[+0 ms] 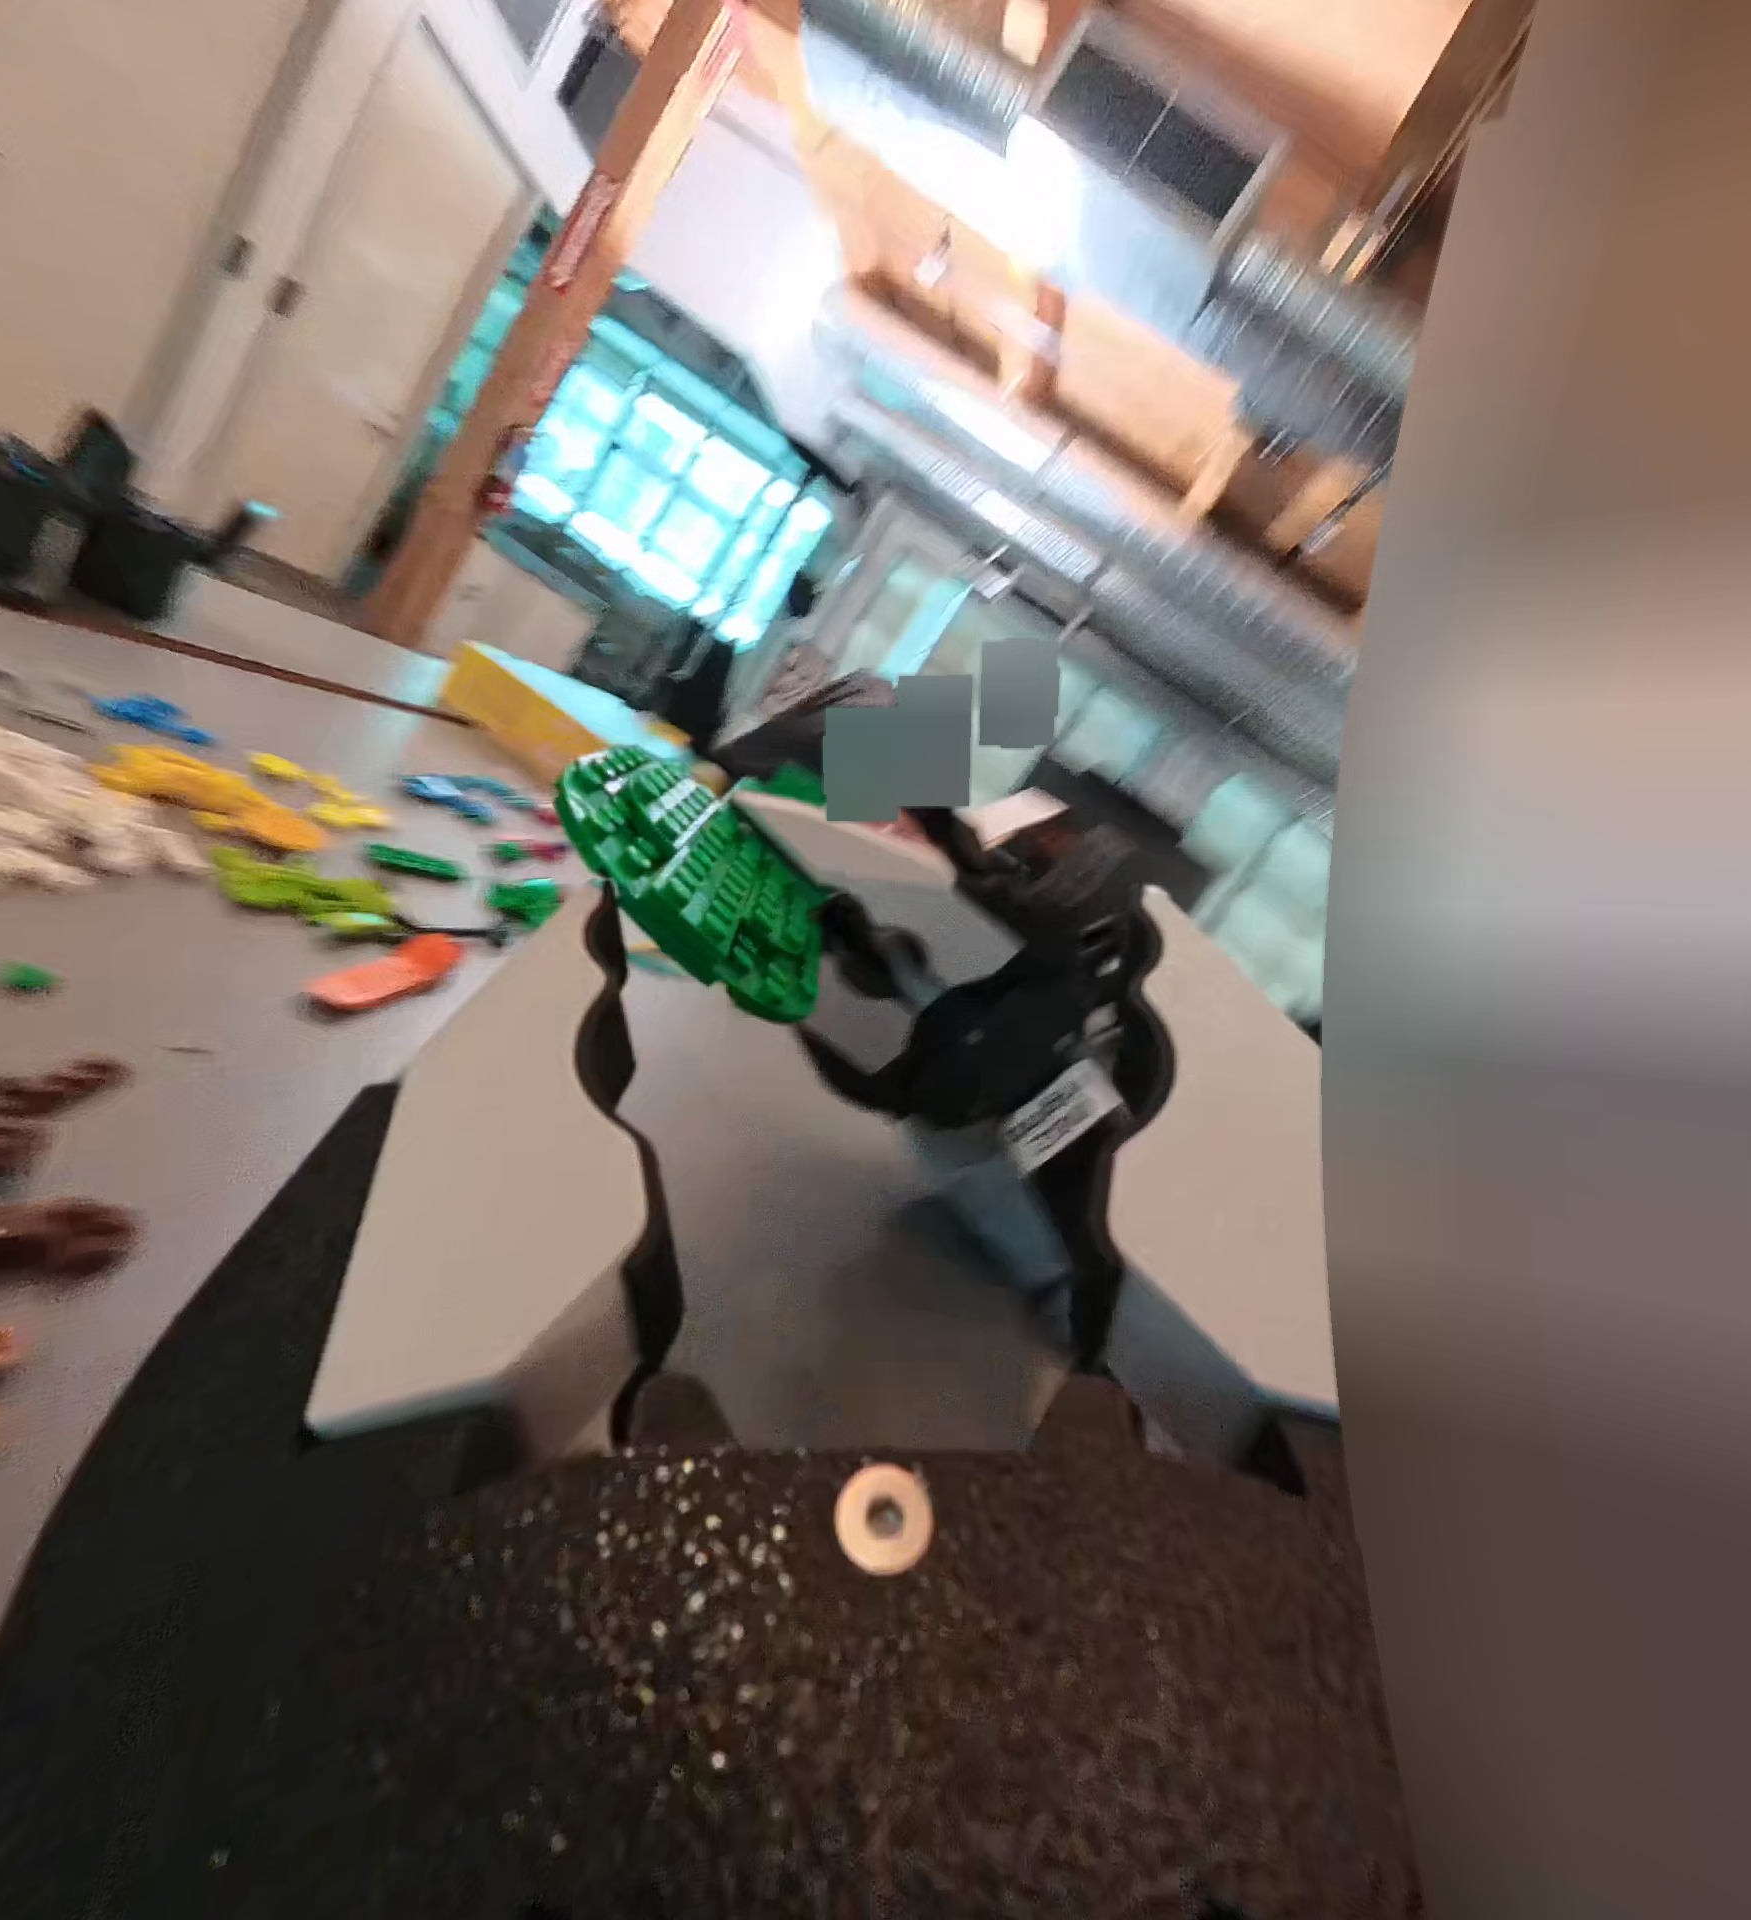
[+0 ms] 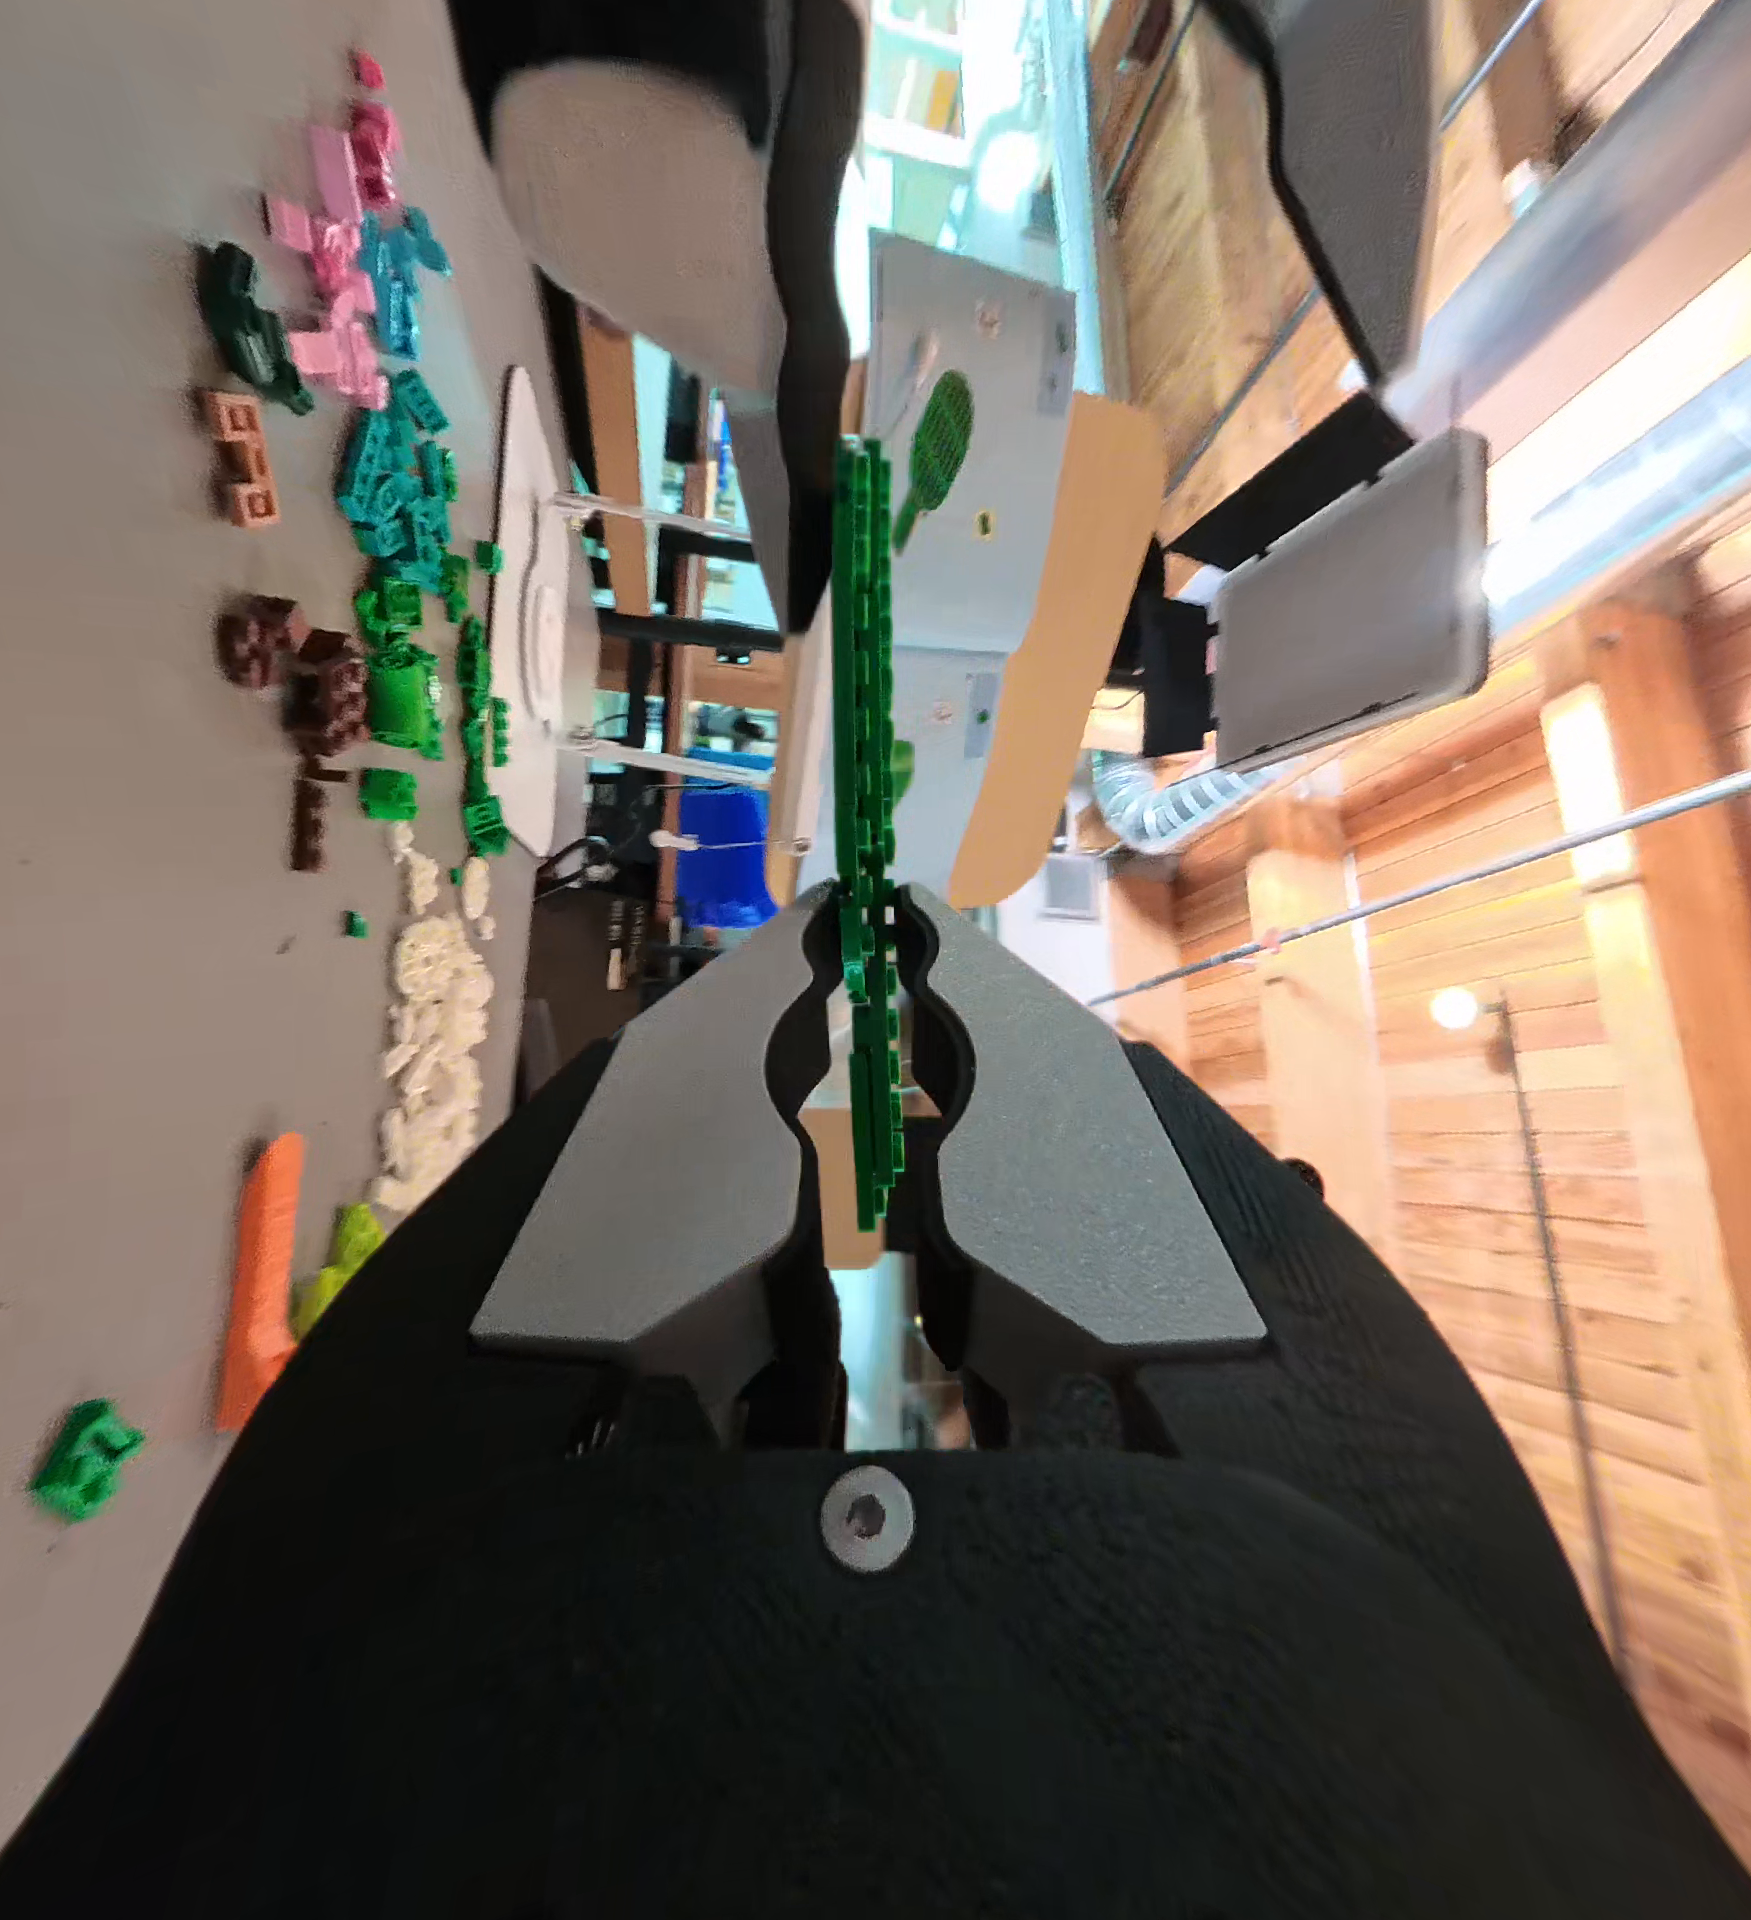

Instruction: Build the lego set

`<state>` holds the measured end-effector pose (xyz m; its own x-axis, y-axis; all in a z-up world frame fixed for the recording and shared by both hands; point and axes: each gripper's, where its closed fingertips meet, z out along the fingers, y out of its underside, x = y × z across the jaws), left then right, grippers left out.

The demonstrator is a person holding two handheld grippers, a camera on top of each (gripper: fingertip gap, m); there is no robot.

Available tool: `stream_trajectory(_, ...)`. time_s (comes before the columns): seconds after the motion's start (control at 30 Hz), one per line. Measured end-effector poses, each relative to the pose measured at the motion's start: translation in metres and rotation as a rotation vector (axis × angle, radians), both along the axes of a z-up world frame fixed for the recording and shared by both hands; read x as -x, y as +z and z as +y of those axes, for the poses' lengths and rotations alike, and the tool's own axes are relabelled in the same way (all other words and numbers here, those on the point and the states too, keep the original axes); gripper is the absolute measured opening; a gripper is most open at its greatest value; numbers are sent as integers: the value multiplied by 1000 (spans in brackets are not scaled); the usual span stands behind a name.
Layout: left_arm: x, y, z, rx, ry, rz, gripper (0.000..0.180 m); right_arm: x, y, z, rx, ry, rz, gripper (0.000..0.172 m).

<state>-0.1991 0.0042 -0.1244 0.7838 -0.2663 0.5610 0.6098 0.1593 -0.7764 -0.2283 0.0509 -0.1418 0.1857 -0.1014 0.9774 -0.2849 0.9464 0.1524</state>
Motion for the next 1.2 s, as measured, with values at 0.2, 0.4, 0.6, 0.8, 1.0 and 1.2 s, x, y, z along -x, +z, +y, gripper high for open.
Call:
stream_trajectory(0.2, 23, -29, -1, 361, 513, 864, 94, 6, -18, 9, 81, -29, -158, 7)
stream_trajectory(0.4, 34, -70, 6, 709, 697, 1562, 73, 2, -27, -3, 119, 11, -254, 7)
stream_trajectory(0.6, 36, -66, 9, 743, 864, 1829, 52, -1, -40, -10, 84, 28, -297, 6)
stream_trajectory(0.8, 31, -60, 9, 714, 915, 1911, 8, -7, -42, -26, 87, 83, -285, 7)
stream_trajectory(1.0, 46, -57, -4, 786, 991, 1919, 5, -15, -19, -9, 200, 160, -219, 30)
stream_trajectory(1.2, 70, -66, -22, 919, 996, 1795, 6, -4, 19, 70, 607, 83, -21, 20)
